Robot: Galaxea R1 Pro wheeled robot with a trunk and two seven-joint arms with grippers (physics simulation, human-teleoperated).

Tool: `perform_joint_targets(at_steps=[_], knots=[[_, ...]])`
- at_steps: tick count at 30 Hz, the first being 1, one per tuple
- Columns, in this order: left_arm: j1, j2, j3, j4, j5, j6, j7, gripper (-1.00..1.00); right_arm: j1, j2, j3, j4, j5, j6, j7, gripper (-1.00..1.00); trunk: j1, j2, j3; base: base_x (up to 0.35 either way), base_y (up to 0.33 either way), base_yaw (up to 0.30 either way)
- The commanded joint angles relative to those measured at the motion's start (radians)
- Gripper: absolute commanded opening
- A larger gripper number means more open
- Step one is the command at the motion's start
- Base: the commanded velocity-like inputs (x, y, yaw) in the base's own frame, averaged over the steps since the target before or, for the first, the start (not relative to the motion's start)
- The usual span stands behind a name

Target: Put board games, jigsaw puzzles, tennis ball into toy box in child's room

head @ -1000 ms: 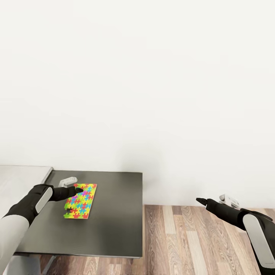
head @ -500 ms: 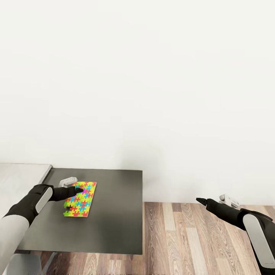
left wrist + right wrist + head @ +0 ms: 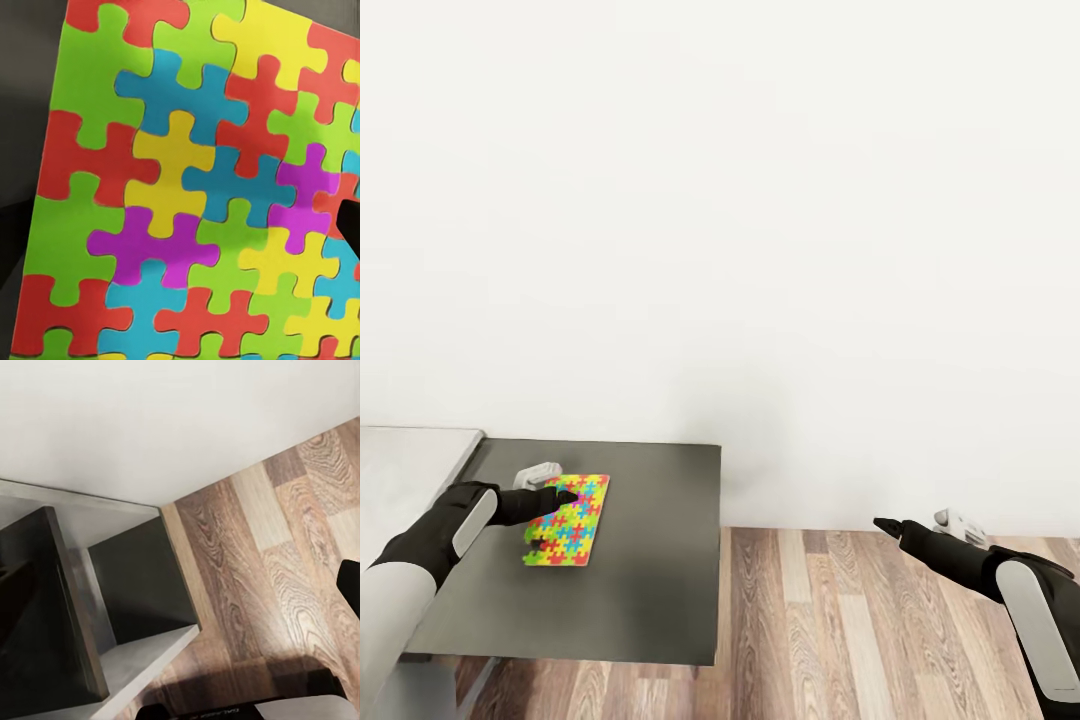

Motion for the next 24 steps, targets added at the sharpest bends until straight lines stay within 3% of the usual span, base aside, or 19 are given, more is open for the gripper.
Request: perform_joint_targets(at_steps=[1, 13, 24], knots=[[0.001, 0.0, -0.006, 0.001, -0.005, 0.003, -0.004, 1.0, -0.001, 0.0, 0.0, -0.001, -0.011, 0.004, -0.01, 1.0, 0.001, -0.001, -0.002, 0.0, -0.008, 0.0], [0.001, 0.0, -0.006, 0.0, -0.005, 0.002, -0.004, 1.0, -0.001, -0.001, -0.002, -0.001, -0.011, 0.004, -0.008, 1.0, 0.001, -0.001, -0.001, 0.0, -0.081, -0.009], [0.001, 0.0, -0.007, 0.0, -0.005, 0.002, -0.004, 1.0, -0.001, -0.001, -0.002, -0.001, -0.013, 0.004, -0.008, 1.0, 0.001, -0.001, 0.01, 0.0, -0.002, -0.184]])
